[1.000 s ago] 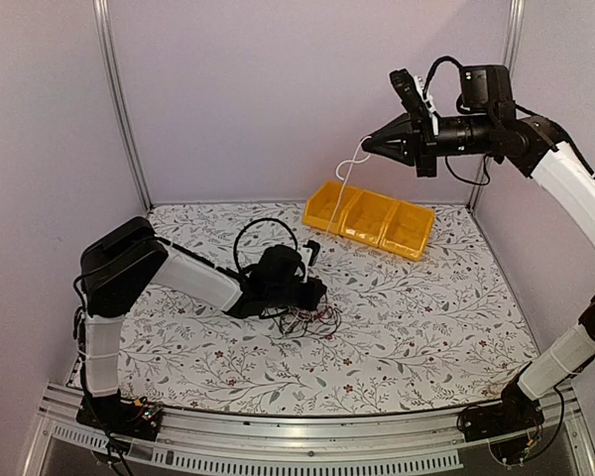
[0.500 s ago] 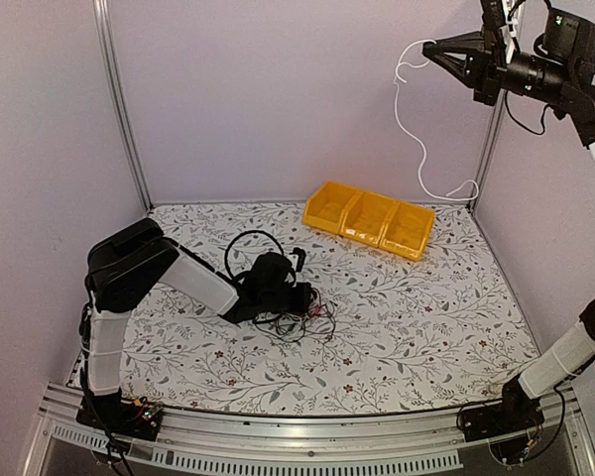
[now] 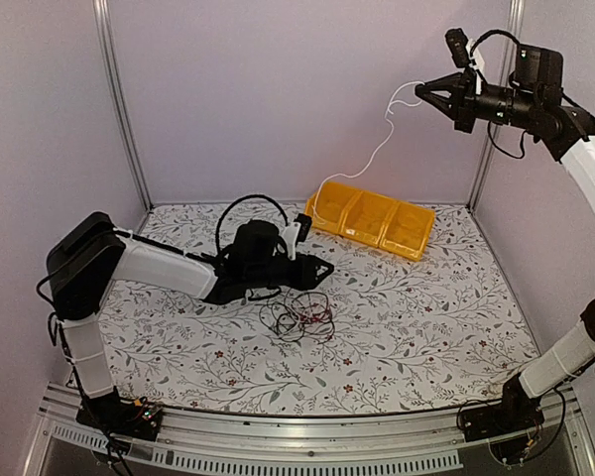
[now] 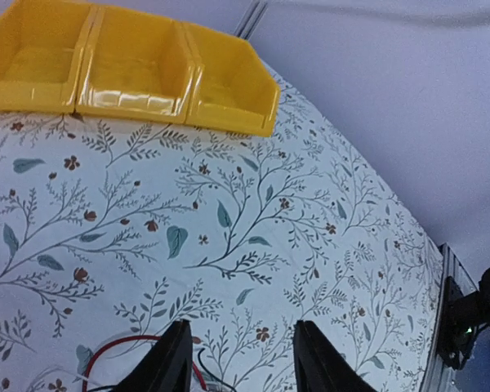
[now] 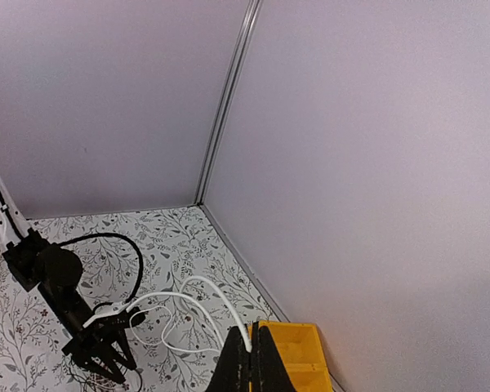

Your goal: Untangle the cables

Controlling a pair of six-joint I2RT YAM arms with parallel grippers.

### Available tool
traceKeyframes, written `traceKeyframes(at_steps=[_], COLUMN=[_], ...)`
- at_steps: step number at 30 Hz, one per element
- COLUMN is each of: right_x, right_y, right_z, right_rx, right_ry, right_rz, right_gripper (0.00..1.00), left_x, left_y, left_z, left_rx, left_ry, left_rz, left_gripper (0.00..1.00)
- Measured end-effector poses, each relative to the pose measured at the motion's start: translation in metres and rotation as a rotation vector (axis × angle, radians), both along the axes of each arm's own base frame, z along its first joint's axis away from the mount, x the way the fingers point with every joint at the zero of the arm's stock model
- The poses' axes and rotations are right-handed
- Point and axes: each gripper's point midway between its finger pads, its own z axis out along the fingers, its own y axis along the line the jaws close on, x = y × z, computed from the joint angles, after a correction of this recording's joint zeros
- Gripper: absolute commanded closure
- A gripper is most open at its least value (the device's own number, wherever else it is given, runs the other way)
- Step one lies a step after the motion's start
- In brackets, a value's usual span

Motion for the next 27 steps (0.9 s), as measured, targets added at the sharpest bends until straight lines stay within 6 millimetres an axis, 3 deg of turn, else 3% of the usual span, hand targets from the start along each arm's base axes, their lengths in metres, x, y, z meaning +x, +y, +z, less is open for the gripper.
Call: traceKeyframes(at_steps=[3,5,8,11,14,19,27], right_x=[0.01,0.015,0.023,0.035,0.05,0.082,0.131], right_y=[-0.001,-0.001,-0.003,-0.006,-0.01,-0.024,-0.053], right_z=[-0.018,-0.025,-0.031,-0.037,-0.048,-0.075,-0.121], right_rx=[-0.01,-0.012,-0.013,-0.015,-0.024,-0.045,-0.076], right_ry=[0.044,0.063,0.077,0.082,0.101,0.147,0.233], right_rz=[-0.023,-0.04,-0.071,-0.108,-0.153,-0.232,-0.339], right_gripper=[1.0,1.0,1.0,1.0,1.0,1.0,1.0], left_x=[-0.004,-0.008,-0.008,-0.005,0.0,0.022,0.066], left_y=[-0.009,-0.012,-0.009,-0.002,0.008,0.034,0.1], left_z=[0.058,0.099,0.142,0.168,0.171,0.156,0.124], left_rx=[-0.03,-0.043,-0.026,0.022,0.098,0.236,0.378], left_ry=[-0.099,-0.161,-0.24,-0.298,-0.34,-0.409,-0.45], left_rz=[-0.035,-0.048,-0.049,-0.039,-0.023,0.053,0.216], left_gripper=[0.38,0.35,0.34,0.34,0.35,0.36,0.34])
